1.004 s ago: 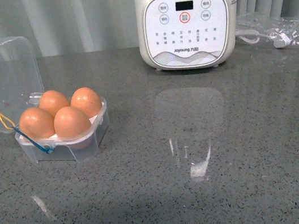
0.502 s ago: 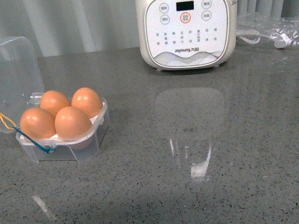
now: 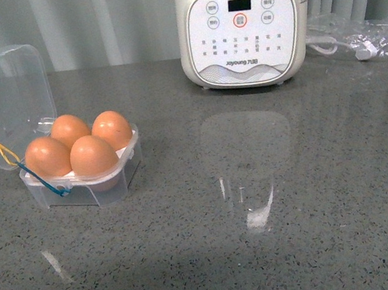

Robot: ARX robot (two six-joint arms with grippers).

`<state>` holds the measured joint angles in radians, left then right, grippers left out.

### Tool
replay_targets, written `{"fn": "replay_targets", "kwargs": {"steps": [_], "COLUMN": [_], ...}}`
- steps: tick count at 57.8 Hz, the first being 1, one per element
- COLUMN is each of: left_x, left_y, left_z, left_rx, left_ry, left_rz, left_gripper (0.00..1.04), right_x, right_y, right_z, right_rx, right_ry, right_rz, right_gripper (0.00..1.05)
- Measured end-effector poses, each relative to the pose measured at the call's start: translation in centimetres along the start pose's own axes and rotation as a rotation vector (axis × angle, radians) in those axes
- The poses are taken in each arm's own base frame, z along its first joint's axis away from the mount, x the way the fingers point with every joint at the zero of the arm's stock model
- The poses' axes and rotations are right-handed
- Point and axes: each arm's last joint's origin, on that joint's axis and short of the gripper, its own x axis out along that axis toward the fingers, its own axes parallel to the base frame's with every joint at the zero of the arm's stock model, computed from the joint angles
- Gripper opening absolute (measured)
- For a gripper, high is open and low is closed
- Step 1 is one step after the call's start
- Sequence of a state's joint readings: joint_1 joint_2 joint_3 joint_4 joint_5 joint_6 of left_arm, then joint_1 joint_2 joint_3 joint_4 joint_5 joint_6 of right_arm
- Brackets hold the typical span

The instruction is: Put egg into box

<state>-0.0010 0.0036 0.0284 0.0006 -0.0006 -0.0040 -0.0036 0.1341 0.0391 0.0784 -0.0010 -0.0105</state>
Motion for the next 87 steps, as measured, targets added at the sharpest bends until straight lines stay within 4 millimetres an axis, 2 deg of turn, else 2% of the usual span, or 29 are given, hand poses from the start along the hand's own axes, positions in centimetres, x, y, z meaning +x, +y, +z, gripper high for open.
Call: {"fn": "replay_targets", "kwargs": {"steps": [5,35,45,49,69,81,87], "left_x": [0.00,0.00,0.00,0.00,0.00,0.02,0.18], "left_y": [0.00,0.00,0.00,0.00,0.00,-0.01,0.01], "left_z": [0.00,0.00,0.00,0.00,0.00,-0.02,-0.39], "left_rx": [0.000,0.000,0.000,0.000,0.000,-0.001,0.016], "left_ry": [0.000,0.000,0.000,0.000,0.000,0.010,0.330], "left_rz": [0.000,0.000,0.000,0.000,0.000,0.004,0.176], "left_gripper": [0.98,0.98,0.98,0.98,0.98,0.98,0.98], "right_x": [-0.47,-0.68,-0.68,-0.68,-0.68,-0.68,-0.68], "right_y": [0.02,0.01,0.01,0.01,0.01,0.01,0.01], "right_z": [-1.09,-0.89,-0.89,-0.89,-0.89,-0.89,-0.89], "right_rx": [0.000,0.000,0.000,0.000,0.000,0.001,0.001], "right_ry": [0.011,-0.017,-0.017,-0.017,-0.017,-0.017,-0.017], "right_rz": [0.002,0.000,0.000,0.000,0.000,0.000,0.000], "right_gripper": [0.03,0.03,0.28,0.44,0.99,0.98,0.98]}}
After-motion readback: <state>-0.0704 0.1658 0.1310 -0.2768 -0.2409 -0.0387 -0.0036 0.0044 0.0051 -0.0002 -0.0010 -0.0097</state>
